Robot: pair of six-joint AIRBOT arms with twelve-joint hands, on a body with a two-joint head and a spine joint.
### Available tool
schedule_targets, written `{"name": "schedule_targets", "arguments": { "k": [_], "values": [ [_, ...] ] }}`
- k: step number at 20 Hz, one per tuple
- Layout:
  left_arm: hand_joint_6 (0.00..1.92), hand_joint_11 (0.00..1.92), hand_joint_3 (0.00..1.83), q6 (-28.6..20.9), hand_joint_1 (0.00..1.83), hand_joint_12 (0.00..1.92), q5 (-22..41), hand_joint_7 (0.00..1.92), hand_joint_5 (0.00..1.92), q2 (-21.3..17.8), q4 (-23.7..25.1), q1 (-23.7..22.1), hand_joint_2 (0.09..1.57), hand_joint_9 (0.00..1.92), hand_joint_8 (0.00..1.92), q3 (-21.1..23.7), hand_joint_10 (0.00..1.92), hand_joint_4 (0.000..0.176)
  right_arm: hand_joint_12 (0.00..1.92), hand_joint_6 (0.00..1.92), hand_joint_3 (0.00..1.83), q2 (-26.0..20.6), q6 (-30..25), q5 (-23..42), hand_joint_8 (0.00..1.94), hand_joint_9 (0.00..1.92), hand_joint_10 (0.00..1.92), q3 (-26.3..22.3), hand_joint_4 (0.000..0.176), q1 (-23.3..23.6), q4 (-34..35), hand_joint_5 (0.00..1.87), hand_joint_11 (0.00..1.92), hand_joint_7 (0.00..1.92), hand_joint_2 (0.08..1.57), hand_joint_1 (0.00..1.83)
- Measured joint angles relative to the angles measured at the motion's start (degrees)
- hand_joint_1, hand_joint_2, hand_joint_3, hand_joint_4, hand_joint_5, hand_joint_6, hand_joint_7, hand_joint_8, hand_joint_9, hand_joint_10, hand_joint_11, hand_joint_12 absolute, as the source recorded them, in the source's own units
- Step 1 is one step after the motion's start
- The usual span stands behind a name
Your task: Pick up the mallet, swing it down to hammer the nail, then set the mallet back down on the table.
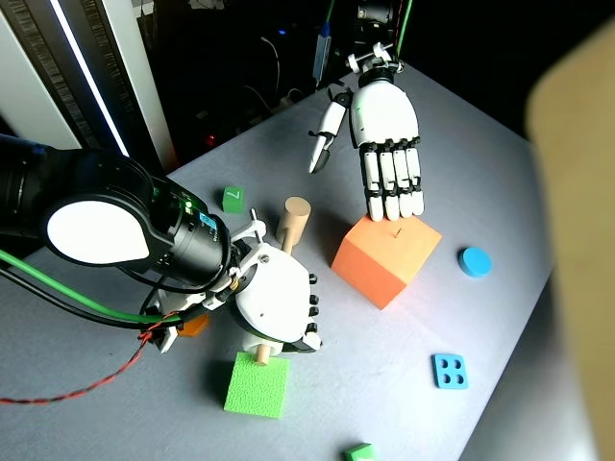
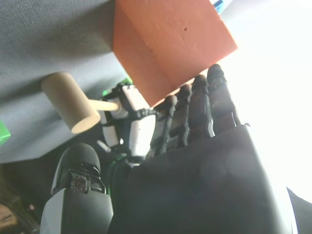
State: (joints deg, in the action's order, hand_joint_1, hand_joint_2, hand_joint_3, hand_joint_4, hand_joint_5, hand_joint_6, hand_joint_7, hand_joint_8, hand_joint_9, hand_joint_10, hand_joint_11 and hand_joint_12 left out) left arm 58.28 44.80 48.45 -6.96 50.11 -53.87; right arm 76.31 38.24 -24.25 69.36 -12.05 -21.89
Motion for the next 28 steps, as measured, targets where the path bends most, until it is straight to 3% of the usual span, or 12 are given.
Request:
{"name": "schedule_targets", "arguments": {
  "k": [1,2,4,10,11,12,13,15,19,22,24,28],
  "values": [
    [0.01,0.00,0.00,0.00,0.00,0.00,0.00,0.00,0.04,0.00,0.00,0.00,1.18,0.00,0.00,0.00,0.00,0.000,1.92,1.82,0.00,-0.48,0.09,0.15,1.94,0.78,1.92,-0.70,0.000,0.26,0.00,0.62,0.69,0.73,1.26,1.09],
    [0.01,0.00,0.00,-0.02,0.00,0.00,0.00,0.00,0.03,0.00,0.00,0.00,1.18,0.00,0.00,0.00,0.00,0.000,1.92,1.90,0.00,-0.90,0.15,0.24,1.94,0.87,1.92,-1.33,0.000,0.42,-0.02,0.63,0.78,0.79,1.26,1.07],
    [0.01,0.00,0.00,-0.07,0.00,0.00,0.00,0.00,0.02,0.00,0.00,0.00,1.17,0.00,0.00,0.00,0.00,0.000,1.92,1.92,0.02,-1.53,0.20,0.00,1.94,1.10,1.92,-2.40,0.000,0.81,0.07,0.85,1.13,1.00,1.37,0.83],
    [0.01,0.00,0.00,-0.07,0.00,0.00,0.02,0.01,0.05,0.04,0.00,0.00,1.17,0.00,0.00,-0.07,0.00,0.000,1.92,1.92,0.00,-4.72,0.79,-1.01,1.94,1.61,1.92,-5.81,0.000,1.79,-0.22,1.39,1.71,1.52,1.51,0.25],
    [0.01,0.00,0.00,-0.07,0.00,0.00,0.04,0.01,0.05,0.04,0.00,0.00,1.17,0.00,0.00,-0.07,0.00,0.000,1.92,1.92,0.00,-5.53,1.22,-1.14,1.94,1.68,1.92,-6.86,0.048,2.14,-0.31,1.47,1.78,1.59,1.55,0.12],
    [0.00,0.00,0.00,-0.07,0.00,0.00,0.04,0.00,0.03,0.04,0.00,0.00,1.17,0.00,0.00,-0.07,0.00,0.000,1.92,1.92,0.02,-6.32,1.60,-1.40,1.94,1.72,1.92,-7.85,0.117,2.29,-0.26,1.53,1.82,1.65,1.57,0.02],
    [0.01,0.00,0.00,-0.07,0.00,0.00,0.04,0.01,0.05,0.04,0.00,0.00,1.17,0.00,0.00,-0.07,0.00,0.000,1.92,1.92,0.02,-7.34,2.14,-1.55,1.94,1.75,1.92,-9.11,0.133,2.54,-0.17,1.56,1.85,1.68,1.57,0.00],
    [0.00,0.00,0.00,-0.07,0.00,0.00,0.04,0.00,0.04,0.04,0.00,0.00,1.16,0.00,0.00,-0.07,0.00,0.000,1.92,1.92,0.03,-11.19,2.62,-2.71,1.94,1.79,1.92,-12.81,0.141,4.59,0.09,1.59,1.89,1.72,1.57,0.00],
    [0.00,0.00,0.00,-0.07,0.00,0.00,0.07,0.01,0.05,0.04,0.00,0.00,1.16,0.00,0.00,-0.07,0.00,0.000,1.92,1.92,0.17,-15.21,2.75,-3.56,1.94,1.78,1.92,-16.00,0.123,7.80,-0.17,1.58,1.89,1.73,1.57,0.11],
    [0.01,0.00,0.00,-0.07,0.00,0.00,0.04,0.03,0.07,0.04,0.00,0.00,1.17,0.00,0.01,-0.07,0.00,0.000,1.92,1.92,0.21,-18.27,2.54,-2.73,1.94,1.74,1.92,-17.49,0.134,11.06,0.42,1.52,1.85,1.66,1.57,0.24],
    [0.02,0.01,0.00,-0.09,0.00,0.00,0.22,0.05,0.09,0.04,0.00,0.00,1.17,0.02,0.01,-0.07,0.01,0.000,1.92,1.92,0.21,-20.39,2.43,2.43,1.94,1.72,1.92,-17.22,0.171,12.28,-0.17,1.49,1.83,1.65,1.57,0.36],
    [0.00,0.00,0.00,-0.07,0.00,0.00,0.31,0.02,0.06,0.04,0.00,0.00,1.17,0.00,0.00,-0.07,0.00,0.000,1.92,1.92,0.19,-21.09,2.23,13.22,1.94,1.70,1.92,-15.08,0.176,11.32,-0.52,1.46,1.81,1.63,1.57,0.45]
  ]
}}
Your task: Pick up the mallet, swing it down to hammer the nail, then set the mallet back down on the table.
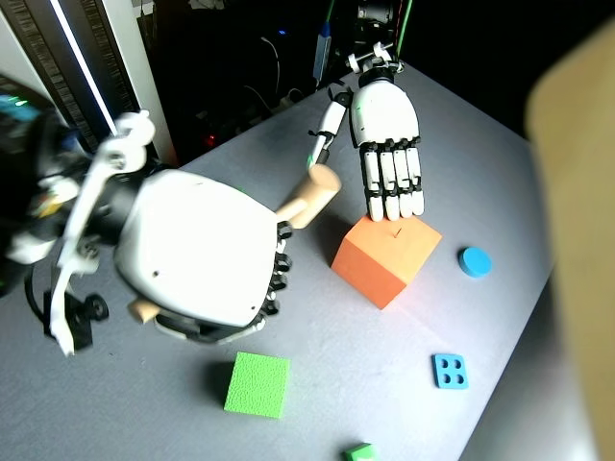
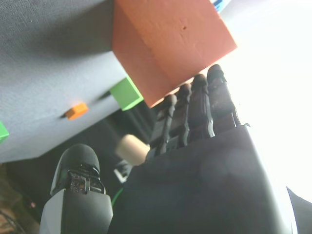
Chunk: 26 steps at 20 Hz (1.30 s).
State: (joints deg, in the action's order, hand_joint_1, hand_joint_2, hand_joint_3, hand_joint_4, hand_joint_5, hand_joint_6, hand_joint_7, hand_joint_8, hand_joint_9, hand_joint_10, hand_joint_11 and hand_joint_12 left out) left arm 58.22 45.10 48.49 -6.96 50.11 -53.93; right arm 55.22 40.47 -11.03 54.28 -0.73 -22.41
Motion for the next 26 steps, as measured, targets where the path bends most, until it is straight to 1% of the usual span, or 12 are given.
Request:
{"name": "schedule_targets", "arguments": {
  "k": [4,5,6,8,9,10,11,13,15,17,21,26],
  "values": [
    [0.00,0.00,0.00,-0.04,0.00,0.00,-0.02,0.02,0.06,0.00,0.02,0.00,1.16,0.00,0.00,-0.07,0.00,0.000,1.92,1.92,0.18,1.99,-0.09,10.29,1.94,1.71,1.92,3.34,0.176,-2.12,-0.15,1.44,1.82,1.63,1.57,0.46],
    [0.00,0.00,0.00,-0.04,0.00,0.00,-0.02,0.01,0.05,0.00,0.02,0.00,1.17,0.00,0.00,-0.07,0.00,0.000,1.92,1.92,0.17,2.36,9.62,14.47,1.94,1.72,1.92,4.20,0.176,-3.26,8.57,1.46,1.83,1.64,1.57,0.45],
    [0.00,0.00,0.00,-0.04,0.00,0.00,-0.04,0.00,0.05,0.00,0.02,0.00,1.17,0.00,0.00,-0.07,0.00,0.000,1.92,1.92,0.17,2.82,27.26,20.04,1.94,1.73,1.92,4.26,0.176,-5.14,23.37,1.48,1.85,1.65,1.57,0.47],
    [0.01,0.00,0.00,-0.04,0.00,0.00,-0.11,0.03,0.06,0.00,0.09,0.00,1.17,0.00,0.01,-0.17,0.00,0.000,1.92,1.92,0.13,5.03,49.33,32.06,1.94,1.77,1.92,4.26,0.176,-9.44,42.40,1.51,1.89,1.68,1.57,0.53],
    [0.01,0.00,0.00,-0.07,0.00,0.00,-0.09,0.03,0.06,0.04,0.11,0.00,1.17,0.00,0.01,-0.26,0.00,0.000,1.92,1.92,0.11,6.05,56.11,33.75,1.94,1.78,1.92,4.26,0.176,-9.60,49.48,1.52,1.90,1.69,1.57,0.54],
    [0.00,0.00,0.00,-0.04,0.00,0.00,0.09,0.02,0.05,0.24,0.00,0.00,1.17,0.00,0.01,-0.39,0.00,0.000,1.92,1.92,0.12,6.60,59.63,34.73,1.94,1.78,1.92,4.24,0.176,-9.44,54.14,1.53,1.89,1.69,1.57,0.55],
    [0.00,0.00,0.00,-0.11,0.00,0.00,0.17,0.01,0.05,0.31,0.09,0.00,1.17,0.00,0.00,-0.42,0.00,0.000,1.92,1.92,0.12,7.17,61.64,35.28,1.94,1.75,1.92,3.96,0.176,-9.22,59.43,1.52,1.87,1.67,1.57,0.53],
    [0.00,0.00,0.00,-0.13,0.00,0.00,0.17,0.01,0.05,0.28,0.04,0.00,1.16,0.00,0.00,-0.42,0.00,0.000,1.92,1.92,0.14,7.85,64.37,35.41,1.94,1.75,1.92,3.28,0.176,-9.44,64.43,1.51,1.87,1.67,1.57,0.57],
    [0.00,0.00,0.00,-0.15,0.00,0.00,0.13,0.00,0.03,0.31,0.04,0.00,1.16,0.00,0.00,-0.42,0.00,0.000,1.92,1.92,0.12,10.58,72.48,37.46,1.94,1.77,1.92,3.21,0.176,-9.84,72.02,1.54,1.90,1.70,1.57,0.61],
    [0.01,0.00,0.00,-0.15,0.00,0.00,0.09,0.00,0.05,0.35,0.09,0.00,1.17,0.00,0.00,-0.42,0.00,0.000,1.92,1.92,0.10,13.49,78.42,38.93,1.94,1.78,1.92,4.31,0.176,-9.84,77.48,1.53,1.90,1.70,1.57,0.63],
    [0.00,0.00,0.00,-0.15,0.00,0.00,0.09,0.00,0.03,0.35,0.07,0.00,1.16,0.00,0.00,-0.42,0.00,0.000,1.92,1.92,0.12,15.85,78.77,40.02,1.94,1.78,1.92,5.20,0.176,-9.40,78.12,1.52,1.91,1.70,1.57,0.60],
    [0.01,0.00,0.00,-0.15,0.00,0.00,0.02,0.00,0.04,0.35,0.04,0.00,1.17,0.00,0.00,-0.42,0.00,0.000,1.92,1.92,0.11,16.76,78.90,41.16,1.94,1.78,1.92,6.95,0.176,-8.39,78.29,1.50,1.91,1.69,1.57,0.58]
  ]
}}
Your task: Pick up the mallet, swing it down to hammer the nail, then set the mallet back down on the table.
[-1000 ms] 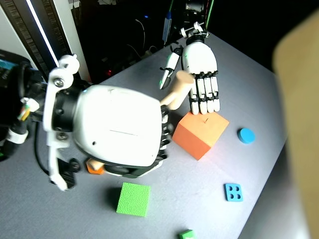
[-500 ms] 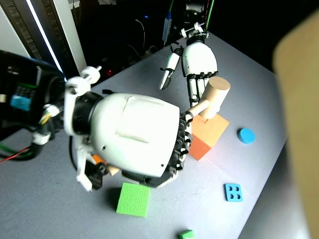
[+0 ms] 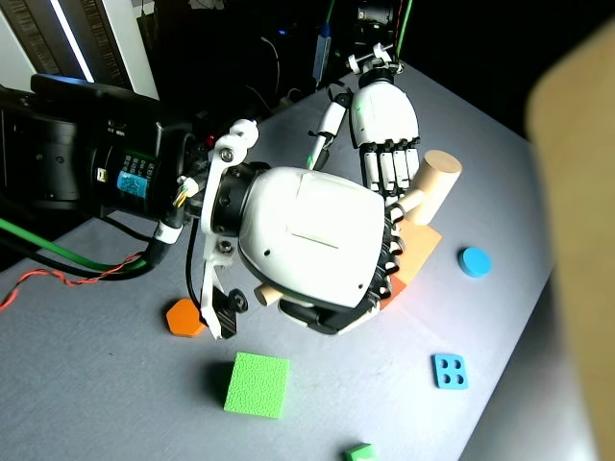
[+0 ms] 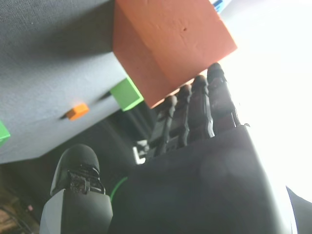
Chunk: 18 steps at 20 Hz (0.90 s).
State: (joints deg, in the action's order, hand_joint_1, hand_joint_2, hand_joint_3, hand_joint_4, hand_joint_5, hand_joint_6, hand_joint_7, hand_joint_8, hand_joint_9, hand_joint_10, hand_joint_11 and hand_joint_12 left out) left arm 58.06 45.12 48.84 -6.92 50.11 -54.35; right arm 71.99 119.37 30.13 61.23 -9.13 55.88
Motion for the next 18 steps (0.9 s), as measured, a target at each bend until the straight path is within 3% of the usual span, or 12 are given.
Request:
{"name": "schedule_targets", "arguments": {
  "k": [3,11,18],
  "values": [
    [0.01,0.00,0.00,-0.02,0.00,0.00,-0.02,0.01,0.04,0.00,0.00,0.00,1.17,0.00,0.00,0.00,0.00,0.000,1.92,1.92,0.15,1.03,0.59,0.04,1.94,1.75,1.92,0.92,0.176,-0.22,-0.09,1.45,1.89,1.66,1.57,0.49],
    [0.01,0.00,0.00,-0.04,0.00,0.00,-0.02,0.02,0.04,0.00,0.00,0.00,1.17,0.00,0.00,0.00,0.00,0.000,1.92,1.92,0.11,2.67,0.39,0.07,1.94,1.79,1.92,3.08,0.176,-7.32,0.28,1.50,1.92,1.71,1.57,0.55],
    [0.00,0.00,0.00,-0.02,0.00,0.00,-0.02,0.01,0.03,0.00,0.02,0.00,1.16,0.00,0.00,0.00,0.00,0.000,1.92,1.92,0.11,1.01,1.70,-1.92,1.94,1.77,1.92,1.99,0.176,-4.50,1.36,1.50,1.90,1.70,1.57,0.53]
  ]
}}
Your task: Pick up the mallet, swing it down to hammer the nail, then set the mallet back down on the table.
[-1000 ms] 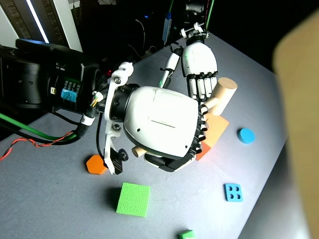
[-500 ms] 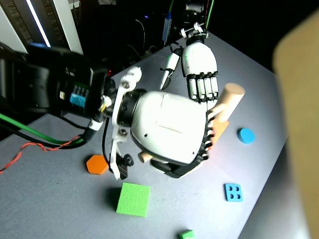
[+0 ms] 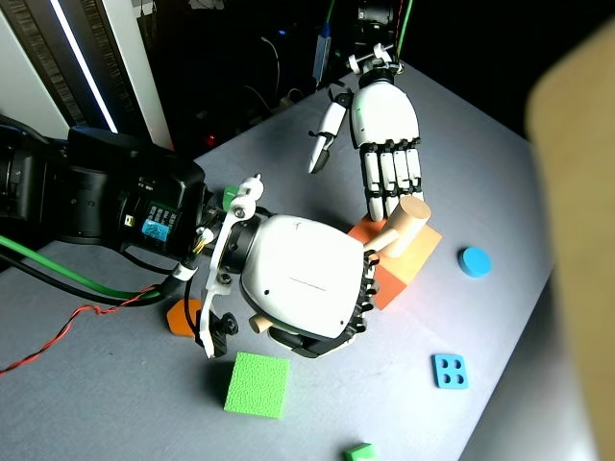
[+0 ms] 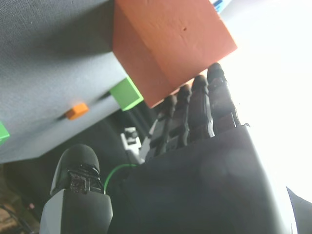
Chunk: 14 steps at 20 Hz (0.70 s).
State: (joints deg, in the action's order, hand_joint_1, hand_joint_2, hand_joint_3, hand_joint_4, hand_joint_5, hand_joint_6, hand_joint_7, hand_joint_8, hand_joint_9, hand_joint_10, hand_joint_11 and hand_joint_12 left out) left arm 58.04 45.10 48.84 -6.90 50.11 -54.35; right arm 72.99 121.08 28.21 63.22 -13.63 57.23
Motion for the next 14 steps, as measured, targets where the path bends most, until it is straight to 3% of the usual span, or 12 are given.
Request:
{"name": "schedule_targets", "arguments": {
  "k": [5,7,11,14],
  "values": [
    [0.00,0.00,0.00,-0.02,0.00,0.00,0.00,0.00,0.02,0.00,0.00,0.00,1.17,0.00,0.00,-0.04,0.00,0.000,1.92,1.92,0.09,-6.29,0.61,-1.57,1.94,1.75,1.92,-5.90,0.176,0.39,-1.62,1.48,1.88,1.67,1.57,0.53],
    [0.00,0.00,0.00,0.00,0.00,0.00,-0.02,0.00,0.03,0.00,0.00,0.00,1.17,0.00,0.00,-0.04,0.00,0.000,1.92,1.92,0.10,-10.19,-4.68,-3.23,1.94,1.76,1.92,-9.53,0.176,-2.71,-12.00,1.46,1.88,1.67,1.57,0.50],
    [0.01,0.00,0.00,-0.02,0.00,0.00,-0.07,0.06,0.10,0.00,-0.02,0.00,1.18,0.03,0.01,-0.04,0.00,0.000,1.92,1.92,0.12,-13.75,-11.17,-5.60,1.94,1.79,1.92,-13.42,0.176,-4.55,-25.09,1.49,1.92,1.70,1.57,0.54],
    [0.00,0.00,0.00,-0.04,0.00,0.00,0.42,0.05,0.06,0.00,-0.02,0.00,1.18,0.00,0.00,-0.04,0.00,0.000,1.92,1.92,0.15,-13.75,-11.34,-7.93,1.94,1.79,1.92,-13.40,0.176,-5.66,-26.69,1.47,1.91,1.69,1.57,0.36]
  ]
}}
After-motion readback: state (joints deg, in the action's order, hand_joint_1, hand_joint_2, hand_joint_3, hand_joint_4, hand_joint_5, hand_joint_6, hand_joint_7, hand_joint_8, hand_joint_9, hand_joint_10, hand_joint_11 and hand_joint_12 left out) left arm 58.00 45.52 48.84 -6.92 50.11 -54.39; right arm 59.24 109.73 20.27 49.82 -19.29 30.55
